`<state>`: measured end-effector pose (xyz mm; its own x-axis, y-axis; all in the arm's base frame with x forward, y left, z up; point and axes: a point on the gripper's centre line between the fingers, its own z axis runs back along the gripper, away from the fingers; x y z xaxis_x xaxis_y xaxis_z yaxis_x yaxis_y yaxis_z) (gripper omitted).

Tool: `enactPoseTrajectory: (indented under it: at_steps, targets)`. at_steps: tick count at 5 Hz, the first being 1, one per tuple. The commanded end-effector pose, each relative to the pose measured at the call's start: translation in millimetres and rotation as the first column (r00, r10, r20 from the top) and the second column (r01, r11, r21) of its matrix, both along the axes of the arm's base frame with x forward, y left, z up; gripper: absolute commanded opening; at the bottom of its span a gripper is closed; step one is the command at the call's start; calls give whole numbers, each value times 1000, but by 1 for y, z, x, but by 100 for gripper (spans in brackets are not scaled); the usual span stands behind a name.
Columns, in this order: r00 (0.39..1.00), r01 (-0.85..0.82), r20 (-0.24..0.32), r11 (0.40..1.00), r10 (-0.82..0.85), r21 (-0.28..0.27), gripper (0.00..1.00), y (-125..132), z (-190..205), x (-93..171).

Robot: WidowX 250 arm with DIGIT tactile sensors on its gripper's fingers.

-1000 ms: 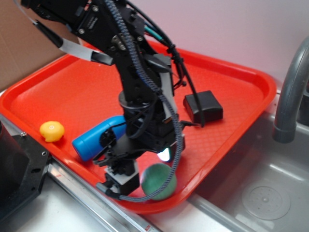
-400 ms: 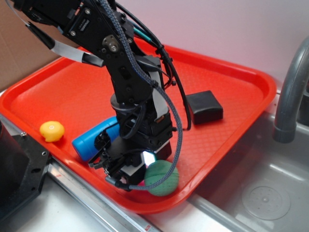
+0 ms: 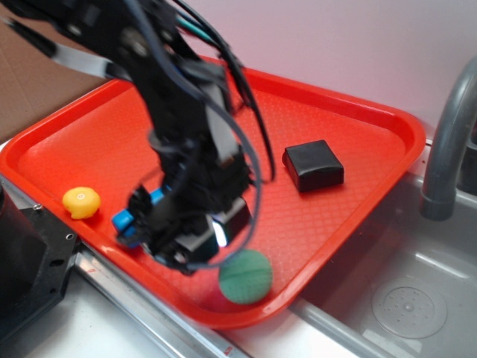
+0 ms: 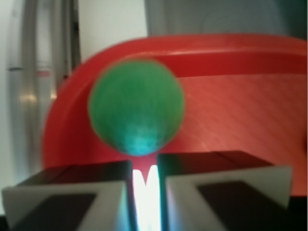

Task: Grab the green ball.

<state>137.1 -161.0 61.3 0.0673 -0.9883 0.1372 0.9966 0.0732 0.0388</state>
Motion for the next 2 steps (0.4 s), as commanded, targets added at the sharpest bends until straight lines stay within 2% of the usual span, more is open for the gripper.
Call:
enactPoseTrajectory:
  at_steps: [1, 2]
  targets:
    - [966, -238, 80, 965, 247, -109, 0, 61, 54, -21]
    - [977, -201, 56, 975, 207, -97, 100, 58, 47, -19]
